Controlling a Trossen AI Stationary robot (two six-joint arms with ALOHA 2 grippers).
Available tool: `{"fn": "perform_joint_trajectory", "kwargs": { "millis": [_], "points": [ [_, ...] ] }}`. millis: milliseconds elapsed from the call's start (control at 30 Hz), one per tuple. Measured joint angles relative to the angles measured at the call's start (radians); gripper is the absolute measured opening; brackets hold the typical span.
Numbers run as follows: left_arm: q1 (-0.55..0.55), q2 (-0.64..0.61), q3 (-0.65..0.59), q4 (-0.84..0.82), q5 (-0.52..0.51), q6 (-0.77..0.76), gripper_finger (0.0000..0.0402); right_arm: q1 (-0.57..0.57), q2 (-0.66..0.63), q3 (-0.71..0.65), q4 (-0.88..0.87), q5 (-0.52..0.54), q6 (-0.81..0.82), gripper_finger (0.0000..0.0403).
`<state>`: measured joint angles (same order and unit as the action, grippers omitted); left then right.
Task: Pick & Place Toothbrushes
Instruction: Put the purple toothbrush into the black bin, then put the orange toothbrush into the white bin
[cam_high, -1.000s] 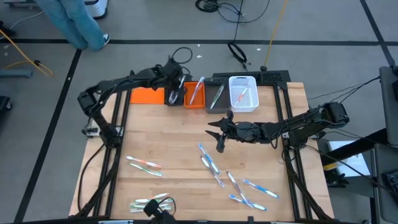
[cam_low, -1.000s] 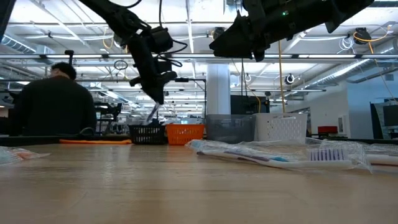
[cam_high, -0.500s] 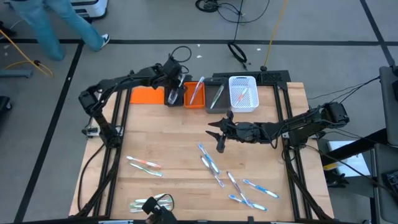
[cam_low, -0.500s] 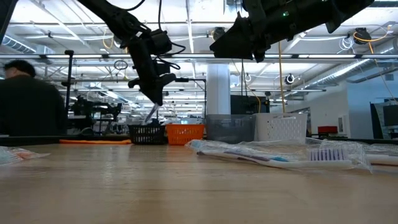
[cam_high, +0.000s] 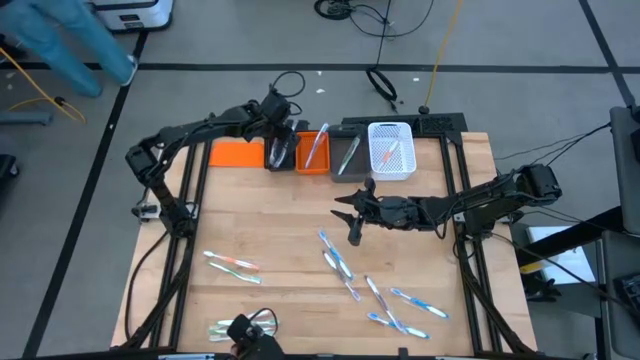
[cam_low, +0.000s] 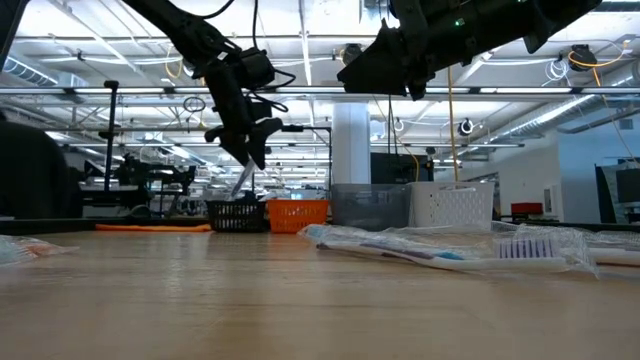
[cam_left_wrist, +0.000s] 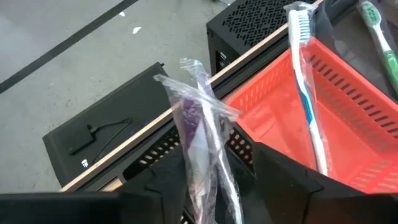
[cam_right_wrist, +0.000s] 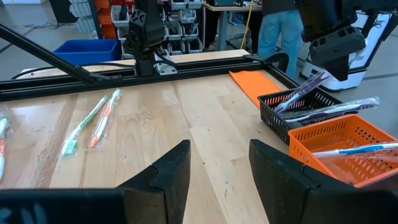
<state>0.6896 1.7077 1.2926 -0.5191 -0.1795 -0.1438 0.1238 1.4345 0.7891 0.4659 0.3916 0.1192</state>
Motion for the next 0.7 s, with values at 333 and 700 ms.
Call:
{"fn": "perform_joint_trajectory", "kwargs": {
  "millis": [333,700],
  "points": [
    [0.004,0.000,0.000,0.000,-0.041,0.003,0.0235,0.000,0.000,0.000,0.000,0.000,0.000,0.0155],
    [0.004,0.000,0.000,0.000,-0.061,0.024,0.0255,0.000,0.000,0.000,0.000,0.000,0.000,0.0155]
  ]
}}
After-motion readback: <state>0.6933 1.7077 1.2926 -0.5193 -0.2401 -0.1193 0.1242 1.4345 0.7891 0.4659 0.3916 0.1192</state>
